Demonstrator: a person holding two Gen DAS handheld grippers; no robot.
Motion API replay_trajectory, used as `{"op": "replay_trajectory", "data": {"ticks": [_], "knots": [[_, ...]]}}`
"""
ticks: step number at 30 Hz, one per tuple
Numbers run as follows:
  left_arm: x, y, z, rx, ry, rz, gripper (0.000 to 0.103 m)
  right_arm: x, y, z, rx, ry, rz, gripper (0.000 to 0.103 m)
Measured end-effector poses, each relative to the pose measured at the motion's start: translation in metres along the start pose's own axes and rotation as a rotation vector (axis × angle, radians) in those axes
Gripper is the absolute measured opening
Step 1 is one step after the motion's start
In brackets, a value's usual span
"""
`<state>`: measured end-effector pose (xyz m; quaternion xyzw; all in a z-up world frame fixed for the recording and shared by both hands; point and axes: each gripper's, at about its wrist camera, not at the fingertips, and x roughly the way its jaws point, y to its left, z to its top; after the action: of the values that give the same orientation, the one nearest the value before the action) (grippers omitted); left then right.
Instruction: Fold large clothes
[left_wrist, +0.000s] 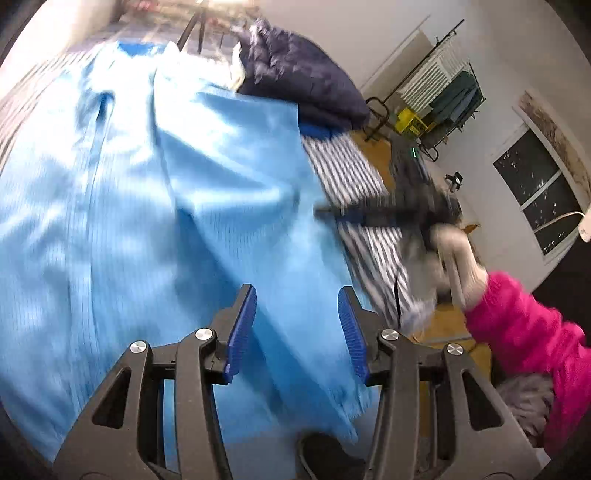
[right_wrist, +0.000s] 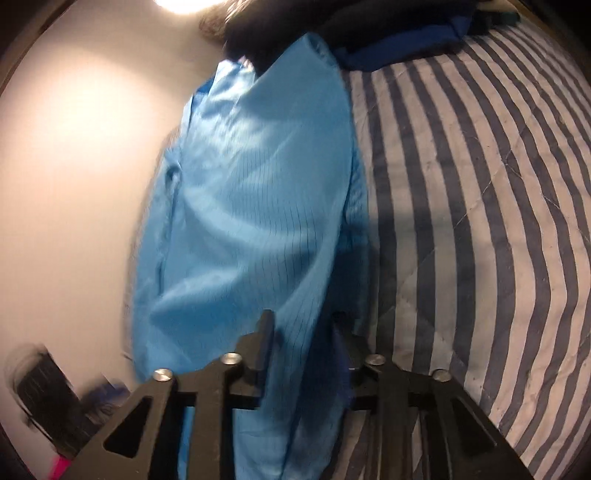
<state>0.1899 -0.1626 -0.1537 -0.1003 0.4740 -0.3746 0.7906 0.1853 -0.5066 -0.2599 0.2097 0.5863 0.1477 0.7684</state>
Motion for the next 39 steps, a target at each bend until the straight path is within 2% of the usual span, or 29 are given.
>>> {"op": "replay_trajectory", "data": {"ticks": [2,3,5,6,8,9,10,12,14,15,16,18,21,23,24,27,29,30,31,32,33,34,37,39], "knots": [[0.022,0.0,0.021,0.028,0.035,-0.005,0.046,0.005,0.006,-0.001,-0.035,0.004,-0.035,0.006],[0.033,0.002,0.028,0.029,0.05,0.021,0.046,0.007,0.011,-0.001,-0.053,0.007,-0.058,0.004],[0.055,0.012,0.034,0.034,0.084,0.113,0.046,0.009,0.015,0.001,-0.085,0.004,-0.097,0.002],[0.07,0.02,0.035,0.031,0.122,0.2,0.046,0.01,0.017,0.002,-0.1,-0.006,-0.126,0.001],[0.089,0.042,0.022,0.023,0.186,0.323,0.046,0.011,0.015,0.003,-0.091,-0.018,-0.134,0.001],[0.09,0.048,0.016,0.038,0.191,0.35,0.042,0.008,0.011,0.003,-0.082,-0.022,-0.121,0.001],[0.085,0.047,0.011,0.086,0.155,0.364,0.04,0.007,0.008,0.003,-0.078,-0.022,-0.112,0.001],[0.078,0.044,0.007,0.113,0.163,0.411,0.04,0.002,0.004,0.001,-0.077,-0.022,-0.087,0.002],[0.062,0.038,0.005,0.094,0.137,0.393,0.04,-0.007,-0.003,-0.001,-0.049,-0.033,-0.026,0.011],[0.056,0.031,0.001,0.097,0.117,0.381,0.04,-0.013,-0.009,-0.003,-0.02,-0.054,0.007,0.032],[0.047,0.021,-0.001,0.106,0.094,0.358,0.04,-0.019,-0.015,-0.005,0.009,-0.083,0.027,0.048],[0.034,-0.001,-0.009,0.117,0.069,0.292,0.04,-0.027,-0.028,-0.009,0.066,-0.103,0.065,0.06],[0.033,-0.032,-0.02,0.147,0.078,0.198,0.04,-0.023,-0.045,-0.018,0.152,-0.076,0.146,0.064],[0.05,-0.052,-0.026,0.157,0.101,0.151,0.042,-0.017,-0.045,-0.024,0.157,-0.061,0.166,0.064],[0.058,-0.059,-0.025,0.161,0.106,0.147,0.047,-0.015,-0.042,-0.026,0.145,-0.06,0.172,0.064],[0.082,-0.07,-0.038,0.159,0.12,0.158,0.049,-0.012,-0.032,-0.03,0.11,-0.048,0.18,0.064],[0.098,-0.07,-0.044,0.132,0.138,0.16,0.049,-0.009,-0.025,-0.033,0.092,-0.042,0.186,0.051],[0.101,-0.068,-0.05,0.121,0.142,0.152,0.051,-0.005,-0.021,-0.033,0.081,-0.021,0.186,0.031],[0.105,-0.066,-0.053,0.116,0.141,0.139,0.053,0.0,-0.016,-0.034,0.064,-0.002,0.167,0.022],[0.107,-0.064,-0.057,0.116,0.142,0.132,0.056,0.001,-0.01,-0.034,0.04,-0.001,0.135,0.018],[0.108,-0.062,-0.057,0.113,0.148,0.132,0.056,0.002,-0.003,-0.035,0.007,0.0,0.1,0.01],[0.106,-0.06,-0.058,0.102,0.147,0.121,0.056,0.002,0.003,-0.035,-0.015,0.006,0.078,0.006],[0.089,-0.052,-0.054,0.045,0.127,0.075,0.056,-0.002,0.014,-0.032,-0.032,0.001,0.053,0.002],[0.077,-0.046,-0.051,0.015,0.097,0.073,0.057,-0.004,0.017,-0.029,-0.035,-0.008,0.049,0.001]]}}
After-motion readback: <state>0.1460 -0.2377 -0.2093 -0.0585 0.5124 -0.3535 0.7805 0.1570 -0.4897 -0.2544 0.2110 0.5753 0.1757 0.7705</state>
